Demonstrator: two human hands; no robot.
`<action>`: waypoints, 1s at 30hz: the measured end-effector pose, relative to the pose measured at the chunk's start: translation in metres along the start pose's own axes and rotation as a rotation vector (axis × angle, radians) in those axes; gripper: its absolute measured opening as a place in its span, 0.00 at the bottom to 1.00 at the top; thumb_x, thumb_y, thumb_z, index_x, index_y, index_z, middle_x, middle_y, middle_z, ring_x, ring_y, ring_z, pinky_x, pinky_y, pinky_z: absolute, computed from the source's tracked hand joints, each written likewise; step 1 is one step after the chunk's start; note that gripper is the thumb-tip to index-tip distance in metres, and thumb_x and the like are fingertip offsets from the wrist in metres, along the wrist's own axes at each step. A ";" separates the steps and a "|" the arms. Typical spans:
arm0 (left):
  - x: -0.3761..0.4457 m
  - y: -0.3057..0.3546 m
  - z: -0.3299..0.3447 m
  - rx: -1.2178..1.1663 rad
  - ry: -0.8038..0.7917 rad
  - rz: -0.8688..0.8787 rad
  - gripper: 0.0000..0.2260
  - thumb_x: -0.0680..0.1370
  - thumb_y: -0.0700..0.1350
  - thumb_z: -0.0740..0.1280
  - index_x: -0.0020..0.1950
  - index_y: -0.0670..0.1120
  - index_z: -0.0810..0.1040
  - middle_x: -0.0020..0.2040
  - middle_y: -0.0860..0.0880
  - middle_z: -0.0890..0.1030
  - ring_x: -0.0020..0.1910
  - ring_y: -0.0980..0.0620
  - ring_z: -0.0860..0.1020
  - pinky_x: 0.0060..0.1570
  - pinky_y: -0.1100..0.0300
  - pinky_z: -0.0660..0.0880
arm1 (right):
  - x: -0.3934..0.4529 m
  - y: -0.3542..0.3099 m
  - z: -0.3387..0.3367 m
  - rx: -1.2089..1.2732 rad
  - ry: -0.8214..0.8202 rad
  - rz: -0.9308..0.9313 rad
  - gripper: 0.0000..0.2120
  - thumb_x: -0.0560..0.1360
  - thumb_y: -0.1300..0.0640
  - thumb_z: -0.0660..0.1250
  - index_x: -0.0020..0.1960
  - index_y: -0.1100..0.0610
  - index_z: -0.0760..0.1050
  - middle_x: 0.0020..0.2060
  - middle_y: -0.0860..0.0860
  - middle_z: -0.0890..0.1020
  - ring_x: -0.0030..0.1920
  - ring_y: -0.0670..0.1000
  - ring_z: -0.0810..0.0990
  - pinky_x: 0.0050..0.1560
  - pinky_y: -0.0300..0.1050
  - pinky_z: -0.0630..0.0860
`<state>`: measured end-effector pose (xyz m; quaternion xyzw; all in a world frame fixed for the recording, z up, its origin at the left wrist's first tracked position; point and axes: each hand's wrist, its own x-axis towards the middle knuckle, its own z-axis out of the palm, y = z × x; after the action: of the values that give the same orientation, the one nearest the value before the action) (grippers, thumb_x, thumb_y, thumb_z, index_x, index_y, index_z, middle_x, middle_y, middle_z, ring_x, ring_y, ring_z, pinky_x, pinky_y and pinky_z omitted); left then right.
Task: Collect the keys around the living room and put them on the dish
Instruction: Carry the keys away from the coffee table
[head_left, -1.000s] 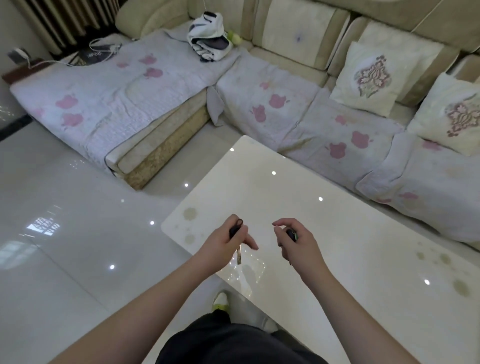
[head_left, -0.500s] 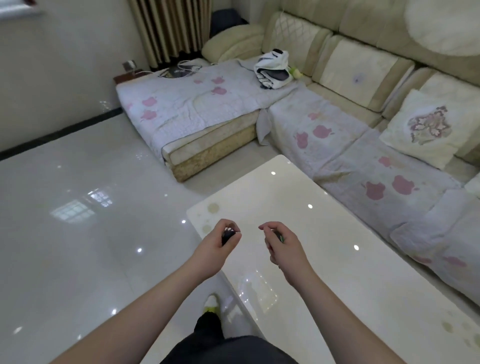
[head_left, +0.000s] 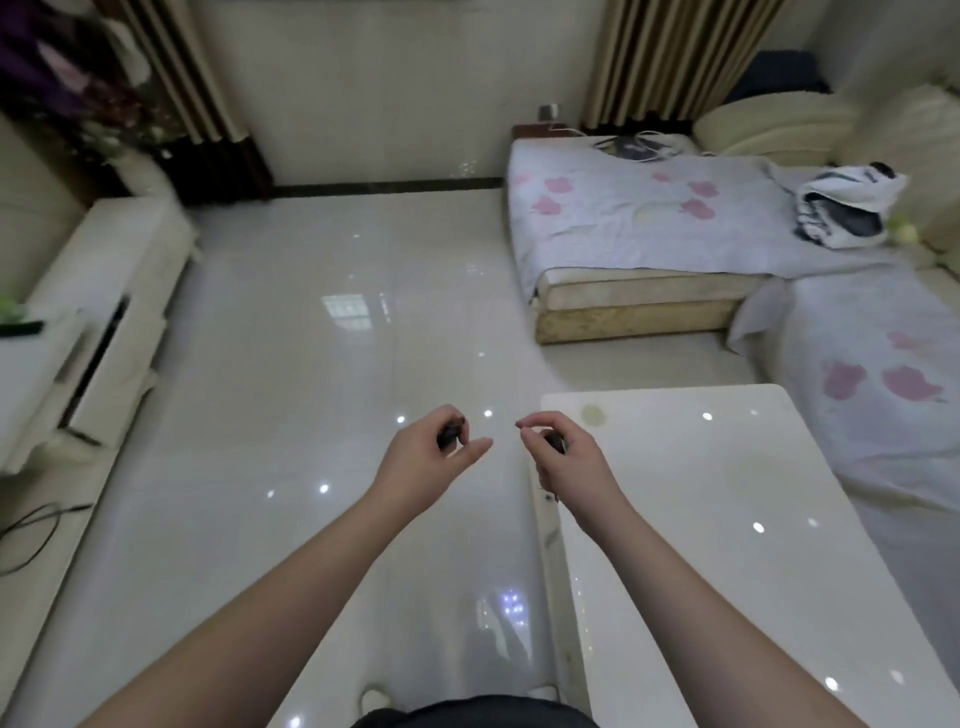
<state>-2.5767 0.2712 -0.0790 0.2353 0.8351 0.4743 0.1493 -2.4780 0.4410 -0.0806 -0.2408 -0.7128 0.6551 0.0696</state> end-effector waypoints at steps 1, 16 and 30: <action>-0.003 -0.009 -0.017 0.006 0.038 -0.022 0.12 0.72 0.56 0.71 0.38 0.52 0.71 0.27 0.58 0.70 0.27 0.58 0.66 0.27 0.69 0.64 | 0.004 -0.004 0.019 -0.026 -0.034 -0.006 0.04 0.77 0.56 0.66 0.48 0.49 0.79 0.29 0.50 0.67 0.26 0.48 0.65 0.25 0.37 0.63; -0.148 -0.168 -0.293 -0.068 0.518 -0.311 0.10 0.80 0.53 0.60 0.40 0.53 0.72 0.27 0.54 0.71 0.26 0.57 0.67 0.25 0.68 0.64 | -0.003 -0.064 0.366 -0.061 -0.554 -0.050 0.07 0.78 0.55 0.62 0.51 0.51 0.79 0.28 0.46 0.71 0.26 0.48 0.64 0.26 0.39 0.61; -0.219 -0.255 -0.394 -0.142 0.862 -0.592 0.15 0.77 0.60 0.58 0.37 0.51 0.69 0.27 0.55 0.71 0.26 0.57 0.67 0.25 0.70 0.64 | -0.002 -0.077 0.569 -0.226 -0.996 -0.127 0.07 0.79 0.55 0.62 0.50 0.50 0.79 0.29 0.47 0.73 0.25 0.47 0.67 0.25 0.36 0.65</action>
<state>-2.6425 -0.2427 -0.0940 -0.2380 0.8172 0.5210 -0.0646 -2.7318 -0.0737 -0.0808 0.1381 -0.7389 0.6038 -0.2652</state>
